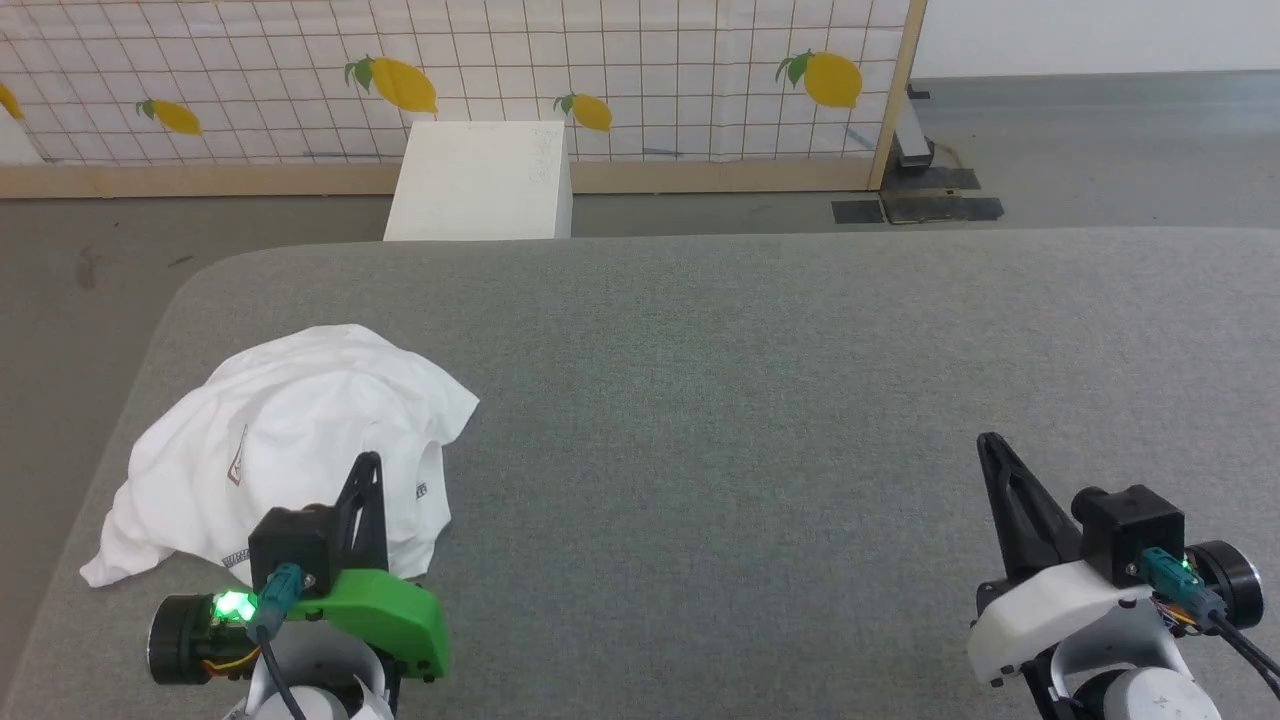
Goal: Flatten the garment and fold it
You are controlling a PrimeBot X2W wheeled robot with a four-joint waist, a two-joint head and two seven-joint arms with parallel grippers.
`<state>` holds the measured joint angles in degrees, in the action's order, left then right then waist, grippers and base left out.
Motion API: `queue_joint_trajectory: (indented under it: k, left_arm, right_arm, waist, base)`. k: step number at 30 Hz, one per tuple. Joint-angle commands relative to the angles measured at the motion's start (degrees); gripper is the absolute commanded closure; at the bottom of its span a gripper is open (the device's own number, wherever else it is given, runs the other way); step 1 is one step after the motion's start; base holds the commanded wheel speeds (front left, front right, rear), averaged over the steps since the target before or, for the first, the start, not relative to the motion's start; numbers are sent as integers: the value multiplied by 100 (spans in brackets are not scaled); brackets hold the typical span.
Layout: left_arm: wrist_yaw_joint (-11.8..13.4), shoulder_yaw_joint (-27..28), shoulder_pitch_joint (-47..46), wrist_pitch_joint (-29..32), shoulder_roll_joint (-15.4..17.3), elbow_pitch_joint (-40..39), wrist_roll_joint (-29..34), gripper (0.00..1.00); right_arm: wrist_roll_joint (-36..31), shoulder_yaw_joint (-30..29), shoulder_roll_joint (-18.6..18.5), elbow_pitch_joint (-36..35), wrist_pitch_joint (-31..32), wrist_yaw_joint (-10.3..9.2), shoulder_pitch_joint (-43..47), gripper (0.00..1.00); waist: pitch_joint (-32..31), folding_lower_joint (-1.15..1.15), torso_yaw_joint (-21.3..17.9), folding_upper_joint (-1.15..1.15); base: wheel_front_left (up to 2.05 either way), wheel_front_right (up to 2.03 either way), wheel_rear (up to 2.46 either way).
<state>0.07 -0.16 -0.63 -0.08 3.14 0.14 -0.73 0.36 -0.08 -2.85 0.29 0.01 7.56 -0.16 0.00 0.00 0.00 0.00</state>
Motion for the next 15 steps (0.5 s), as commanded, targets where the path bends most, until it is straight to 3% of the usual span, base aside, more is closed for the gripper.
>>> queue_joint_trajectory:
  k: [1,2,15]
  left_arm:
    - [-7,16,63,8,-26,-14,73,100]
    - [0,1,0,0,0,0,-1,0]
    - [52,-95,0,-116,-1,120,-157,0]
  right_arm:
    - [-36,8,-3,-29,-1,-8,16,100]
    - [1,0,0,0,-1,0,1,0]
    - [163,-49,0,105,-118,-1,33,0]
  waist:
    - [0,0,0,0]
    - [0,0,0,0]
    - [0,0,1,0]
  base:
    - [0,0,0]
    - [0,0,0]
    - [0,0,0]
